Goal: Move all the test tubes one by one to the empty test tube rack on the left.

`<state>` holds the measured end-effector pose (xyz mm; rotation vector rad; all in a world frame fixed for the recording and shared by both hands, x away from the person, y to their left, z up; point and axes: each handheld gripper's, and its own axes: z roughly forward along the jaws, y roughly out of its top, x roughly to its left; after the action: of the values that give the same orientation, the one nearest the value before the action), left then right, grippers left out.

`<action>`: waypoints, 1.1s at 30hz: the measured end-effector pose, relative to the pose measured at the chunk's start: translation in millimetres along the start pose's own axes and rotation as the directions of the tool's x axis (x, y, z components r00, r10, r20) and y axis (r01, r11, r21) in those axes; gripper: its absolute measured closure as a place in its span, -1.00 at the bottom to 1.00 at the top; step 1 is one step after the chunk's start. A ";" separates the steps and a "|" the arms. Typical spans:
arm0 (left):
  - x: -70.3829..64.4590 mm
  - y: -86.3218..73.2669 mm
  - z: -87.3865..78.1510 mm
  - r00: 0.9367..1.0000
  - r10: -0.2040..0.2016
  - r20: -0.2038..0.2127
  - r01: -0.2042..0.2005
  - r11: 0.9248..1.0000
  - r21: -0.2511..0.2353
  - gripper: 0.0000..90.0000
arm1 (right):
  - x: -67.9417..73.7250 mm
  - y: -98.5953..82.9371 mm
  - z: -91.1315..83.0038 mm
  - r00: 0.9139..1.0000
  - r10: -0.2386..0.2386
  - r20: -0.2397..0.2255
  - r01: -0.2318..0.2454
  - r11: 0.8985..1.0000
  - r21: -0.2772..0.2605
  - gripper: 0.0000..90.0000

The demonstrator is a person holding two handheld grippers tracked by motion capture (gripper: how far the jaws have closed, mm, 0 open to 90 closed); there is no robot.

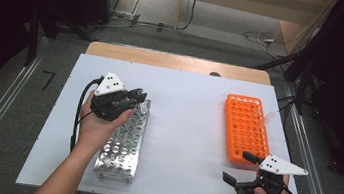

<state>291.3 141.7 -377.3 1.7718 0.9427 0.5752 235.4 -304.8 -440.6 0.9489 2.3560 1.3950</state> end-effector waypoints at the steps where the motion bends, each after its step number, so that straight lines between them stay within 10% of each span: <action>1: 1.1 -0.1 1.0 1.000 0.001 -0.007 -0.001 1.000 0.000 0.69 | -1.2 0.0 -1.2 1.000 0.000 0.002 0.000 1.000 -0.004 -1.00; 33: 6.8 -14.5 35.7 0.999 0.039 -0.038 -0.035 0.994 0.105 0.69 | -6.4 0.7 -6.0 0.999 0.010 0.037 -0.009 1.000 -0.013 -1.00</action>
<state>316.9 130.3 -404.5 1.8809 0.9847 0.5962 237.5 -312.8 -437.7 0.9749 2.3160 1.3828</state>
